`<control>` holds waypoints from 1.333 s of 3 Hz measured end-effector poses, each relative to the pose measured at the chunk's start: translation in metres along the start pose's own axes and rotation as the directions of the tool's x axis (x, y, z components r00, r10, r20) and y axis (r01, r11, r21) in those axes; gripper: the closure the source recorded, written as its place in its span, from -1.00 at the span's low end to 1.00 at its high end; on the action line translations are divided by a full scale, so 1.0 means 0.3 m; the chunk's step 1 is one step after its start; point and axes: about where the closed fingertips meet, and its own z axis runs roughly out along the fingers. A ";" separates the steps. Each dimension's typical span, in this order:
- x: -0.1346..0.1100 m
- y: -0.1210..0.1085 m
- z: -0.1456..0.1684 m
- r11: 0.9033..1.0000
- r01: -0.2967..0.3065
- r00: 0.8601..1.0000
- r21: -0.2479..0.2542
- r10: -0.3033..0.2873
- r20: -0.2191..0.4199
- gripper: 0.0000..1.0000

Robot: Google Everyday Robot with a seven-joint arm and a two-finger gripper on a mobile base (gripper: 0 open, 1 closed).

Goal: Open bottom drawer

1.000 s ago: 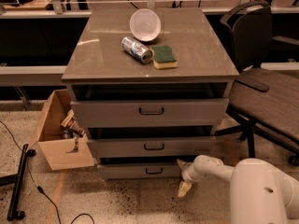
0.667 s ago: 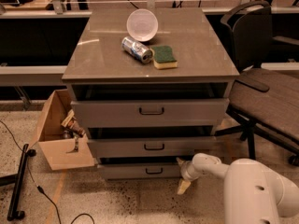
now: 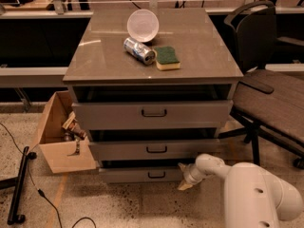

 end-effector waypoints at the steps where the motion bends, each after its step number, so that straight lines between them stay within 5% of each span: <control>1: 0.017 0.032 -0.023 0.999 -0.012 1.000 -0.036 0.012 -0.002 0.43; 2: 0.006 0.028 -0.046 0.999 -0.012 1.000 -0.036 0.012 -0.002 0.87; 3: -0.005 0.024 -0.070 0.999 -0.013 1.000 -0.036 0.013 -0.002 0.84; 4: -0.006 0.023 -0.073 0.999 -0.013 1.000 -0.036 0.013 -0.002 0.38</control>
Offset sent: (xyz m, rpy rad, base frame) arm -0.1520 -0.0274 0.1260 0.0369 0.4104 0.0232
